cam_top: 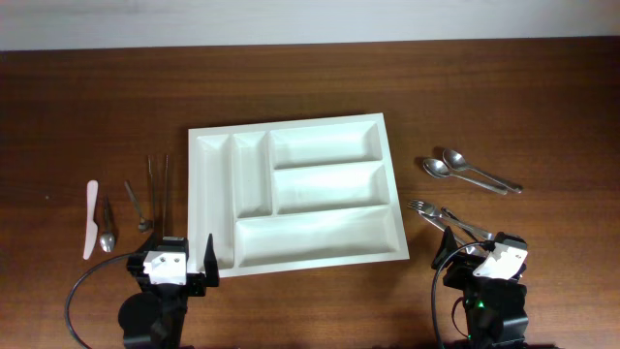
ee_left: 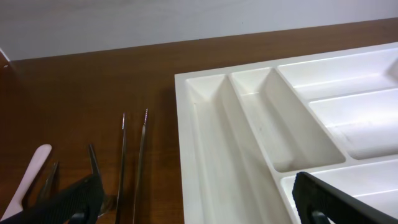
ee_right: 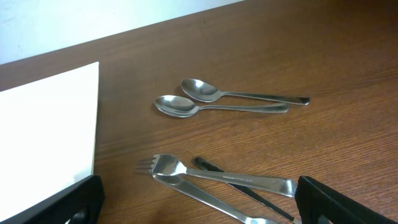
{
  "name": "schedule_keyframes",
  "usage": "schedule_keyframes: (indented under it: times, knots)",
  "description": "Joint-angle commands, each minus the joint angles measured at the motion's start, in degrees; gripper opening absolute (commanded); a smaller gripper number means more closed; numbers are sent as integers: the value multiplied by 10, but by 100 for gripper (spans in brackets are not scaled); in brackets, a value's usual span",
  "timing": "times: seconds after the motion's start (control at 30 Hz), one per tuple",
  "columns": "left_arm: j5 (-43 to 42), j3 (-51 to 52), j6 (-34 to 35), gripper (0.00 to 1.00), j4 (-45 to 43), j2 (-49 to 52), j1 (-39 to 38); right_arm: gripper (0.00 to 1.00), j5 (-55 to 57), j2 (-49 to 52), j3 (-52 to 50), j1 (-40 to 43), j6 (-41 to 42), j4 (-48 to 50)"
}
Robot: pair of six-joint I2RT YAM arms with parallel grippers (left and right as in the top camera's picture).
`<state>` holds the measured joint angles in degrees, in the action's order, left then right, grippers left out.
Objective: Pack container
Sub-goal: 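Raise both arms from rest toward the table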
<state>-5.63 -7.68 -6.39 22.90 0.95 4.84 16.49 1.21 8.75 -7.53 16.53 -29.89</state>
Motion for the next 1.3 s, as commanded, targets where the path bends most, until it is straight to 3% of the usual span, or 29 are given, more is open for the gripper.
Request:
schedule_keyframes:
  times: [0.0,0.47,0.63,0.77,0.93,1.1,1.27]
  knots:
    - [-6,9,-3,99,-2,-7,-3,99,3,-5,-5,5,5,1]
    - [-7,9,-3,99,-2,-7,-3,99,-5,-5,-5,5,5,1]
    - [-31,9,-3,99,-16,-7,-3,99,-109,-5,-5,5,5,25]
    - [-111,0,-3,99,-28,-7,-3,99,-206,-5,0,5,5,34]
    - [-111,-40,0,99,-24,11,-3,99,-207,9,36,5,5,31]
    - [-38,-141,30,99,8,89,-3,99,-182,119,128,5,4,30]
    - [10,-255,30,99,44,227,-3,99,-173,321,292,5,-29,-26]
